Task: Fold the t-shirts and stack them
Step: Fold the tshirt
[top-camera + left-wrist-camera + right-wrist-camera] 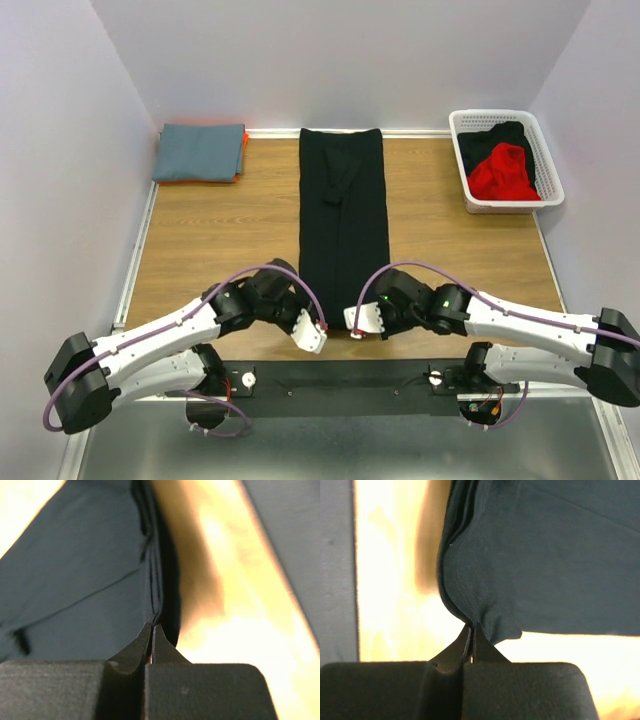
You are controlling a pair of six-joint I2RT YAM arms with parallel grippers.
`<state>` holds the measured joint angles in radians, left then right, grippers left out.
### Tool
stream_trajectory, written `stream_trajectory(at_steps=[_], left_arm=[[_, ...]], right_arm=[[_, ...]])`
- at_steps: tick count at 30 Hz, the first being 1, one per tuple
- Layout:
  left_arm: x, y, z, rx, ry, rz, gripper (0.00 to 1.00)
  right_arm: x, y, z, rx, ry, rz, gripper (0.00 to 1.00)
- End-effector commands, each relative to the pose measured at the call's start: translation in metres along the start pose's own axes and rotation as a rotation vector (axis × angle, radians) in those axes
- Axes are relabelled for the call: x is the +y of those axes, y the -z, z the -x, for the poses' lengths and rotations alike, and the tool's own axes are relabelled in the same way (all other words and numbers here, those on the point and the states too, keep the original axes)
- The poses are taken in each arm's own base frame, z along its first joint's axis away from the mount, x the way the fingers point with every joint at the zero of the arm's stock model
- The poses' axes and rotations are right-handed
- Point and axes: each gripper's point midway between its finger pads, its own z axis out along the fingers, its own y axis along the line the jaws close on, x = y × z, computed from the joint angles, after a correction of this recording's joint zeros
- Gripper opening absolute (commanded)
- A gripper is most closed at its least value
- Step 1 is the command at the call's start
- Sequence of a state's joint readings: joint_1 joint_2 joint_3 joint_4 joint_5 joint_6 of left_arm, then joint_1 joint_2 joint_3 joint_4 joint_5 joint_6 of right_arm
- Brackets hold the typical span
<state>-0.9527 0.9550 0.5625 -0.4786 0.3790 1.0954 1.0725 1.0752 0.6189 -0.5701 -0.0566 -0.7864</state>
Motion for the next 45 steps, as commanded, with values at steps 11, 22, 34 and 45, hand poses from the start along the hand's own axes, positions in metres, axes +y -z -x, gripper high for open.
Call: stream_trajectory(at_steps=[11,22,34,45], left_arm=[[0.096,0.023,-0.029,0.029,0.007,0.204,0.00],[0.168,0.024,-0.093,0.114,-0.013,0.282,0.00],[0.222,0.018,-0.150,0.150,0.021,0.322,0.00],[0.258,0.018,-0.197,0.194,0.039,0.356,0.00]], right_arm=[[-0.105,0.023,-0.022,0.040,-0.032,-0.136,0.01],[-0.169,0.009,-0.053,0.048,-0.017,-0.139,0.01],[-0.245,-0.020,-0.088,0.062,0.026,-0.160,0.01],[-0.304,-0.040,-0.113,0.068,0.011,-0.199,0.01]])
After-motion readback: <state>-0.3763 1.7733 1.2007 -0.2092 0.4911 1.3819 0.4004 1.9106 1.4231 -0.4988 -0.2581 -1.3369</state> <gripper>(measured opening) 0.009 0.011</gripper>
